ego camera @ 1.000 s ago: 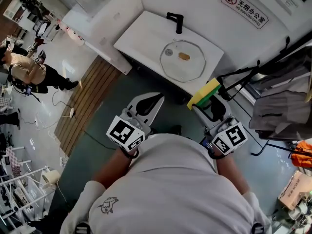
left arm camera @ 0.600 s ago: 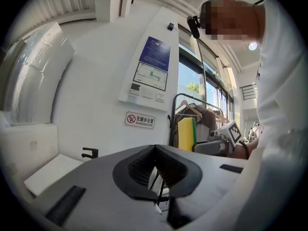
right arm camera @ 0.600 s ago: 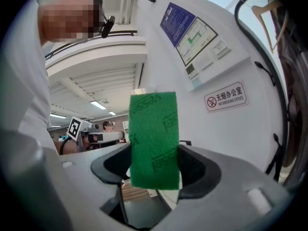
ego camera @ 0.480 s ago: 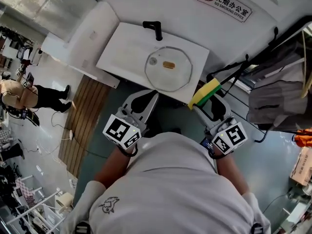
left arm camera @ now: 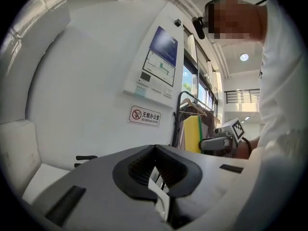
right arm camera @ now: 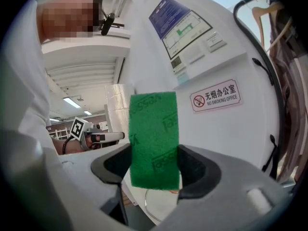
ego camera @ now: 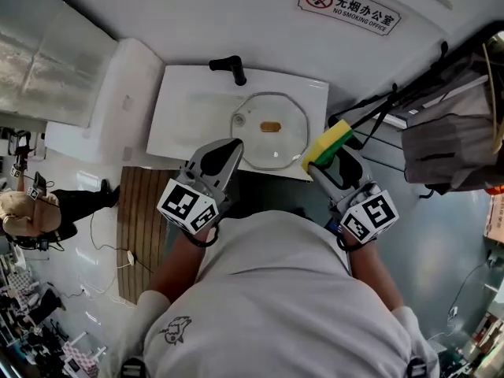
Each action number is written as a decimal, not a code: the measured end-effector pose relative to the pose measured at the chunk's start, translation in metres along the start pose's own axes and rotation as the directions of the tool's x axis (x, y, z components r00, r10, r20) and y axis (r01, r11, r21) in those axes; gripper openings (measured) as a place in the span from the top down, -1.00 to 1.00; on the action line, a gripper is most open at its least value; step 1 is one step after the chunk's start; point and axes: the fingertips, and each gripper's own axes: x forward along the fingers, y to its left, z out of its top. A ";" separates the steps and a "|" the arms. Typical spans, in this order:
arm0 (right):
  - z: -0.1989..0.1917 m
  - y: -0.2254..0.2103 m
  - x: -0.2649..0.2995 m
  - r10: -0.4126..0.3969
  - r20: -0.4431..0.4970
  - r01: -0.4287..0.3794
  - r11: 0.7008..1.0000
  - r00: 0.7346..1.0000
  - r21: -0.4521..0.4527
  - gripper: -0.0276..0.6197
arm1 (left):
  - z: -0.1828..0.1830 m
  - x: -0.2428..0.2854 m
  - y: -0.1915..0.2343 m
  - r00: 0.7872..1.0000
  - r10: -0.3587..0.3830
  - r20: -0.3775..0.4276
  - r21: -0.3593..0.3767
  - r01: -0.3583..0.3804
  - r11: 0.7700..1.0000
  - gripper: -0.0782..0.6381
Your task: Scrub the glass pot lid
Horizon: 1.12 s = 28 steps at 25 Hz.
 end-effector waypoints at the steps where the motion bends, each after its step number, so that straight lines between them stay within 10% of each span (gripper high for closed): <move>1: 0.001 0.000 0.008 -0.017 0.002 0.017 1.000 1.000 0.002 0.00 | -0.001 0.001 0.012 1.000 -0.017 -0.006 -0.008 0.017 1.000 0.79; 14: -0.032 0.009 0.077 -0.225 -0.072 0.224 0.974 0.972 -0.027 0.00 | -0.077 0.012 0.128 0.931 -0.320 -0.175 -0.254 0.272 0.928 0.78; 28: -0.137 -0.012 0.119 -0.227 -0.352 0.207 0.974 0.908 -0.093 0.00 | -0.244 0.042 0.207 0.836 -0.394 -0.383 -0.508 0.166 0.846 0.55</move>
